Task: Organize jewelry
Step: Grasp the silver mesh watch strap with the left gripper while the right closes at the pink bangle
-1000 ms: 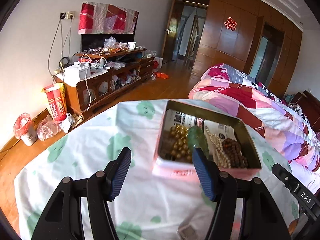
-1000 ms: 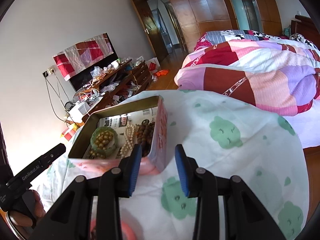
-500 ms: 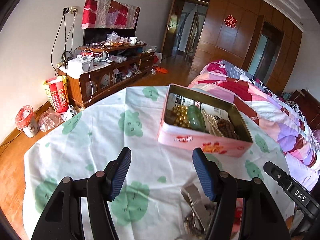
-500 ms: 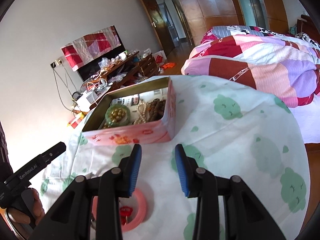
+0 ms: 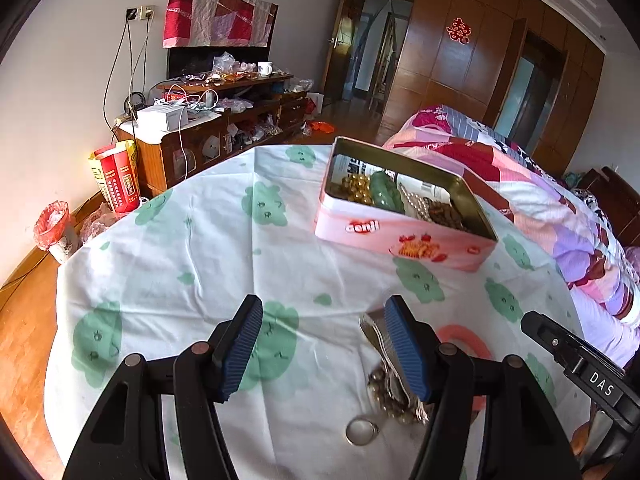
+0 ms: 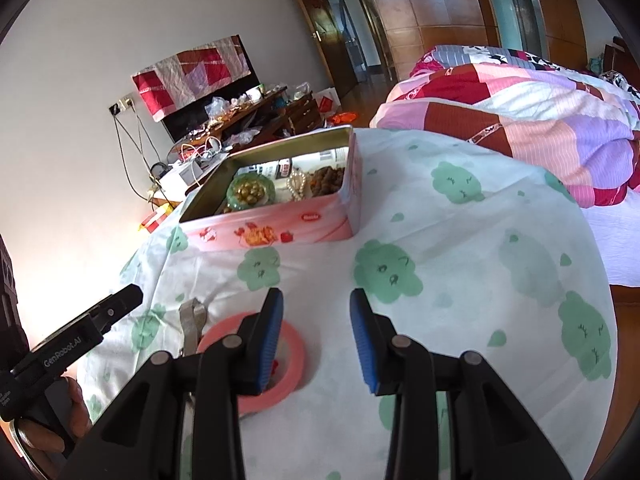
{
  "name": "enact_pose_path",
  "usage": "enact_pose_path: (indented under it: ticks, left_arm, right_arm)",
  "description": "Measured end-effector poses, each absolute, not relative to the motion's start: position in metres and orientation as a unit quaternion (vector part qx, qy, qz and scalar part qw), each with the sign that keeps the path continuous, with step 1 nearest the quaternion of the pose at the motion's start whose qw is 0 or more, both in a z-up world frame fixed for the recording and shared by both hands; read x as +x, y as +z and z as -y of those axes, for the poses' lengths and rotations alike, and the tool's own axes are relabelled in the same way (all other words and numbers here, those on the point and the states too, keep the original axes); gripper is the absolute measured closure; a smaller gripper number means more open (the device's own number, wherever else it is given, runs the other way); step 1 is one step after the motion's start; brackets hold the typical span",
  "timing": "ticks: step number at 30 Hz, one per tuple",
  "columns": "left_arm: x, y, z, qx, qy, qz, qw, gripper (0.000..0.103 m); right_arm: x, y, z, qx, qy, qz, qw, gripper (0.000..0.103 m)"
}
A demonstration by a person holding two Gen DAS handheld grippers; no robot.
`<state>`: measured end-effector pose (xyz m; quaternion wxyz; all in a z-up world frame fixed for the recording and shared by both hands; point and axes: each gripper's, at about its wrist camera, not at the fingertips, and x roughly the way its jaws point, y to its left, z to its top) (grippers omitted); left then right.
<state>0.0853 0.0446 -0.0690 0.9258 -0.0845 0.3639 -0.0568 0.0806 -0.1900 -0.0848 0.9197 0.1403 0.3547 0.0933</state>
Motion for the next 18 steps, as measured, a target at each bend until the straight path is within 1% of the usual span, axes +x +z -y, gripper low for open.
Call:
enact_pose_path:
  ticks: [10, 18]
  left_arm:
    - [0.070, -0.074, -0.036, -0.066, -0.064, -0.373, 0.923, 0.039]
    - [0.071, -0.082, -0.047, -0.081, -0.051, -0.385, 0.918, 0.039]
  right_arm:
    - [0.068, -0.088, 0.186, 0.124, 0.104, -0.369, 0.915, 0.065]
    - [0.078, -0.095, 0.173, 0.099, 0.113, -0.402, 0.903, 0.065]
